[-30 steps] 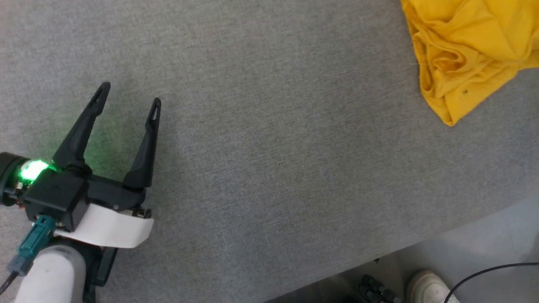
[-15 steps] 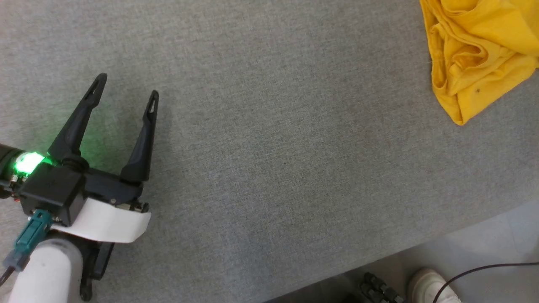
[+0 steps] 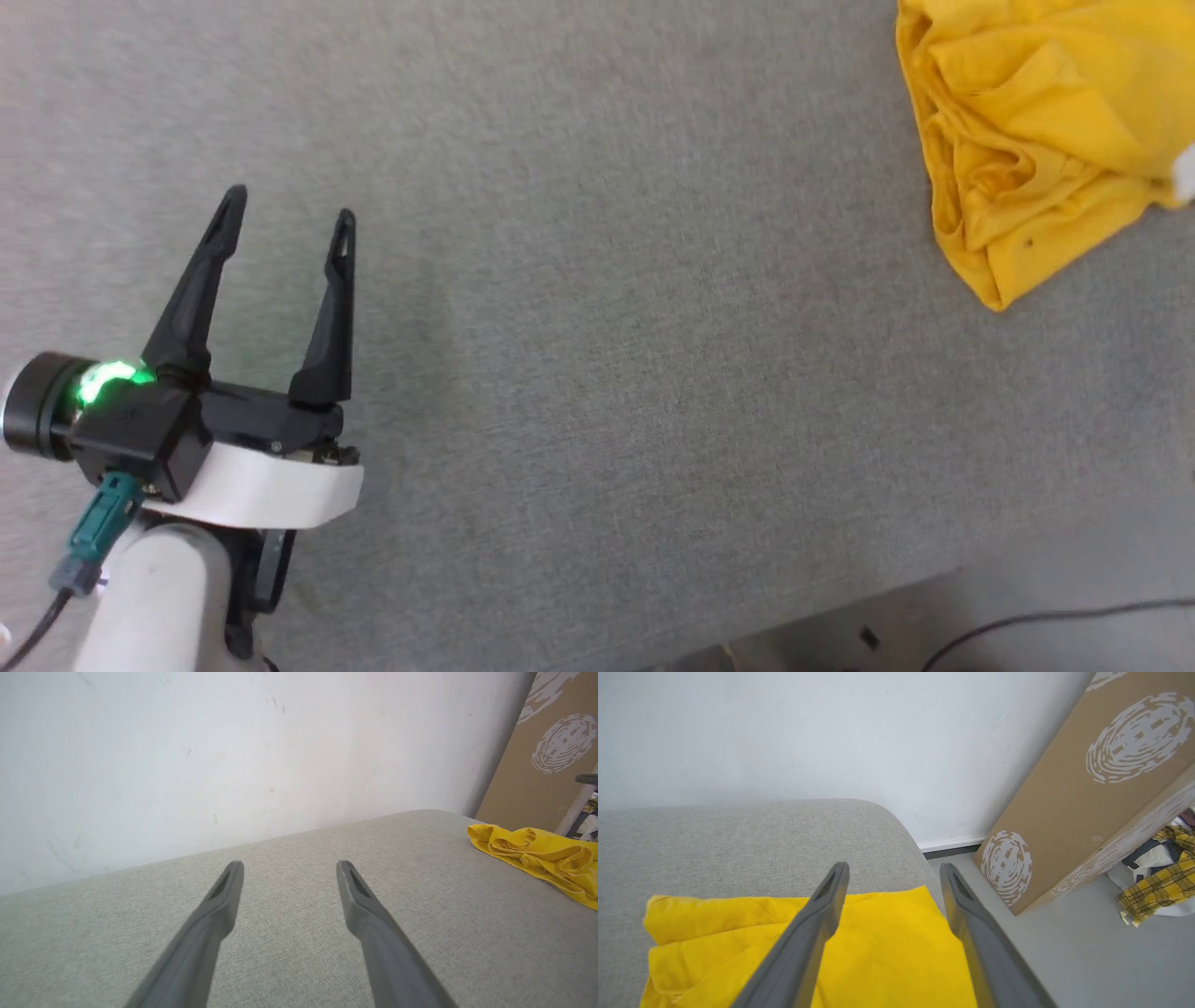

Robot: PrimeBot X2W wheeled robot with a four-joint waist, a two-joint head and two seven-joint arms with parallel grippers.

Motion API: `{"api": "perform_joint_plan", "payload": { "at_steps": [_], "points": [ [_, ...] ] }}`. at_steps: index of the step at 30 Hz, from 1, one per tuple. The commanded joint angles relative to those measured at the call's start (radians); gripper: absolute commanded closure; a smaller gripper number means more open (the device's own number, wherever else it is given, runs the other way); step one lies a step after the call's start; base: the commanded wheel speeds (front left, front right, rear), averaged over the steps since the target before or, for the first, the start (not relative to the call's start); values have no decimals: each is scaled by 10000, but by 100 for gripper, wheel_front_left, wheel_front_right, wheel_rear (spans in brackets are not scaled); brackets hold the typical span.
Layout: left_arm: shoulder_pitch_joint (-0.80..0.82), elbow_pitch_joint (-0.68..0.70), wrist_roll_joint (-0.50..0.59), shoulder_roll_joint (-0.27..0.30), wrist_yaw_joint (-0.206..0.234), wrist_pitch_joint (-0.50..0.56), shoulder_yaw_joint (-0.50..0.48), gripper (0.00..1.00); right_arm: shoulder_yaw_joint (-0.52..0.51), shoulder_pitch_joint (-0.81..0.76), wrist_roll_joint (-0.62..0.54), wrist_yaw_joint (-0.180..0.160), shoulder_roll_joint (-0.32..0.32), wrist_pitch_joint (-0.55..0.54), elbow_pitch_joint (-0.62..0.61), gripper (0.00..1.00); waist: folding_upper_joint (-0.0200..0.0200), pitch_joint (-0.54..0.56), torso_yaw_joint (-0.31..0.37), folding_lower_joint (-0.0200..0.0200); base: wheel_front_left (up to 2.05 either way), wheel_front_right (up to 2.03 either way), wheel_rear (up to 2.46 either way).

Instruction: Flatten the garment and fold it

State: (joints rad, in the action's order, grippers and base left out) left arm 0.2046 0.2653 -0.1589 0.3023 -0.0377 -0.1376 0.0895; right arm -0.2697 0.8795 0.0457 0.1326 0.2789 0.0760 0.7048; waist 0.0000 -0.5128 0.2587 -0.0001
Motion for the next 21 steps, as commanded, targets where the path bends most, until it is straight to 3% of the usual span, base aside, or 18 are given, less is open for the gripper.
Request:
{"api": "perform_joint_plan", "payload": {
  "at_steps": [1, 11, 21],
  "points": [
    [-118, -77, -43, -35, 76, -103, -37, 0, 81, -197, 82, -19, -92, 83, -113, 0, 0, 820, -490, 1, 0, 0, 0],
    [-960, -722, -283, -713, 655, -974, -180, 0, 405, -2941, 804, -19, -811, 90, -2353, 0, 0, 2711, -1497, 1, 0, 0, 0],
    [-1862, -1019, -427, -1174, 1136, -1186, -464, 0, 259, -5623, 323, -19, -1900, -118, -5123, 0, 0, 3634, -2210, 1, 0, 0, 0]
  ]
}}
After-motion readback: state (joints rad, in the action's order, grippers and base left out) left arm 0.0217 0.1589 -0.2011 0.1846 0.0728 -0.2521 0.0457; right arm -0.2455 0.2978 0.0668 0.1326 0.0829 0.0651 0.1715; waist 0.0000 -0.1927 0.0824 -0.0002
